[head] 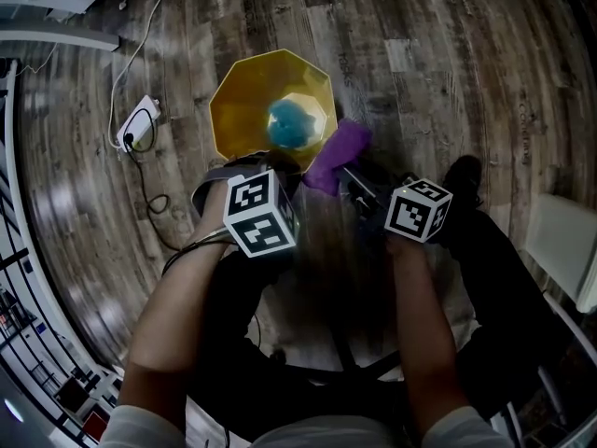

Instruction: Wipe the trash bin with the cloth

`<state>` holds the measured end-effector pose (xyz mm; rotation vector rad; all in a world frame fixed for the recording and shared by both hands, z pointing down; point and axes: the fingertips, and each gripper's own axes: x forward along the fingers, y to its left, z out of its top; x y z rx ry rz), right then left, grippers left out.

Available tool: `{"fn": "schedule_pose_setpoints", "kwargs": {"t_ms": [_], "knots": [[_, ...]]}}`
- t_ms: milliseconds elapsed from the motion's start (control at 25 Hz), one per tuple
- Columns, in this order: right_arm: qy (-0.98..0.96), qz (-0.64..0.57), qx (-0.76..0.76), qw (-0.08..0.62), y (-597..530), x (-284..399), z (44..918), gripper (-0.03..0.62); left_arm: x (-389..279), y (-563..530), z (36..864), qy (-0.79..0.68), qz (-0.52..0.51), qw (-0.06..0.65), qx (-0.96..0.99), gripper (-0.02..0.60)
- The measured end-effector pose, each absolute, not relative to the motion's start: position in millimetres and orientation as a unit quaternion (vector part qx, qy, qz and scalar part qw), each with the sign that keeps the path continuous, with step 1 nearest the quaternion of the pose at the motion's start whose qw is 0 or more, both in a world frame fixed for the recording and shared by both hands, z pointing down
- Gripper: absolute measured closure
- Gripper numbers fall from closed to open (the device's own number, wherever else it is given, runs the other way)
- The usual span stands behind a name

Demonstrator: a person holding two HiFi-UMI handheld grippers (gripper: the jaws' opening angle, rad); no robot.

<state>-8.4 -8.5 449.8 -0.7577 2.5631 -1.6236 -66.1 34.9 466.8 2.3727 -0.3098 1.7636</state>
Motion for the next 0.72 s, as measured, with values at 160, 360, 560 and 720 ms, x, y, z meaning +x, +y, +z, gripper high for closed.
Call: {"fn": "schedule_pose_setpoints", "kwargs": {"t_ms": [160, 360, 560, 720], "knots": [[0.823, -0.509, -0.248, -0.038, -9.0, -8.5, 468.6, 0.505, -65.8, 35.2, 466.2, -0.104, 0.591, 0.086, 0.795, 0.565], [0.82, -0.51, -0.251, -0.068, -13.3, -12.2, 492.0, 0.505, -63.5, 33.1, 465.5, -0.108, 0.587, 0.086, 0.798, 0.566], [0.819, -0.506, -0.249, -0.104, -16.0, -13.7, 519.9, 0.505, -60.6, 32.8, 465.6, -0.109, 0.583, 0.094, 0.8, 0.565], [0.812, -0.506, -0.257, -0.138, -20.1, -15.6, 547.8, 0.505, -59.8, 28.9, 464.9, -0.121, 0.574, 0.104, 0.803, 0.566]]}}
